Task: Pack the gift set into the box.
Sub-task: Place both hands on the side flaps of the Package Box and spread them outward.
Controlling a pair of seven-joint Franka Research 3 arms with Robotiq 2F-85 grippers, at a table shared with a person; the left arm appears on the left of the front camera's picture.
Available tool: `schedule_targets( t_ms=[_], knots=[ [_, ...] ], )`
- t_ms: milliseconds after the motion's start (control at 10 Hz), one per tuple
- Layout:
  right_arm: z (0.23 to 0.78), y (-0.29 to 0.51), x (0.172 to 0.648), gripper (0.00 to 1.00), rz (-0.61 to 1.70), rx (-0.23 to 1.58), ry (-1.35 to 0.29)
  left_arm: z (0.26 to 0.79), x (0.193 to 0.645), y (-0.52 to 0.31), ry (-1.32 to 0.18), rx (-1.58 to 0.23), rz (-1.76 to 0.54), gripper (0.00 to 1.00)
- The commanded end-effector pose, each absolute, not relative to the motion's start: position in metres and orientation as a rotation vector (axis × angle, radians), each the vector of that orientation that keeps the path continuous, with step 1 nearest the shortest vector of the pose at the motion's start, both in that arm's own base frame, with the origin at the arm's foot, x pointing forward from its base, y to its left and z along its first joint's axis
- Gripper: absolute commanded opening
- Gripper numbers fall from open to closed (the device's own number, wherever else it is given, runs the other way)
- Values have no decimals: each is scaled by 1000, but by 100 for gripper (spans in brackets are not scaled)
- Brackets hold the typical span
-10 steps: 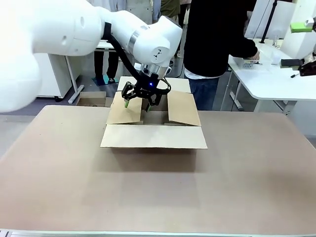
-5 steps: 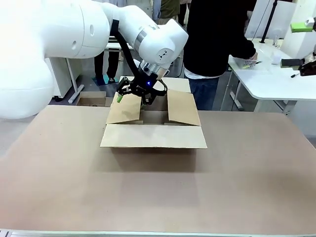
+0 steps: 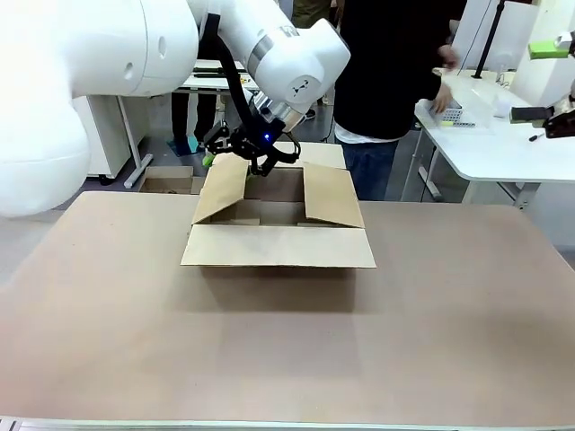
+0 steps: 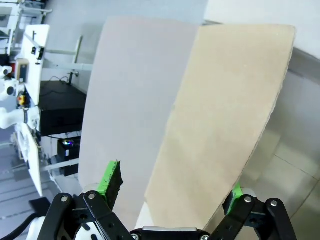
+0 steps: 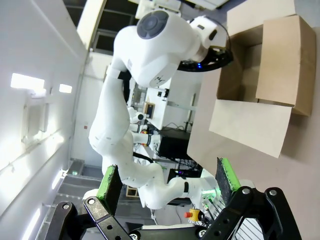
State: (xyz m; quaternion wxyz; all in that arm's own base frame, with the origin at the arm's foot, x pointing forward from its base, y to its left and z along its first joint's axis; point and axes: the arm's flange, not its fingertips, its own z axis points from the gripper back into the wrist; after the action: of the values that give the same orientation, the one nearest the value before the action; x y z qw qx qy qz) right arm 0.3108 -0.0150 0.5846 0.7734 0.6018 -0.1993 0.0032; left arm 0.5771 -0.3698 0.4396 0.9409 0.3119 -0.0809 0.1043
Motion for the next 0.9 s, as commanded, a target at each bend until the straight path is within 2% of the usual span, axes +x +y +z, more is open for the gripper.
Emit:
schedule_targets(
  t_ms=[0, 300, 800],
  knots=[
    [586, -13, 315, 100, 31, 1323, -456, 458, 567, -349, -209, 645, 292, 100],
    [586, -13, 315, 100, 31, 1323, -456, 476, 560, -314, -204, 560, 317, 100],
    [586, -13, 315, 100, 31, 1323, -456, 465, 547, -228, -112, 340, 360, 100]
  ],
)
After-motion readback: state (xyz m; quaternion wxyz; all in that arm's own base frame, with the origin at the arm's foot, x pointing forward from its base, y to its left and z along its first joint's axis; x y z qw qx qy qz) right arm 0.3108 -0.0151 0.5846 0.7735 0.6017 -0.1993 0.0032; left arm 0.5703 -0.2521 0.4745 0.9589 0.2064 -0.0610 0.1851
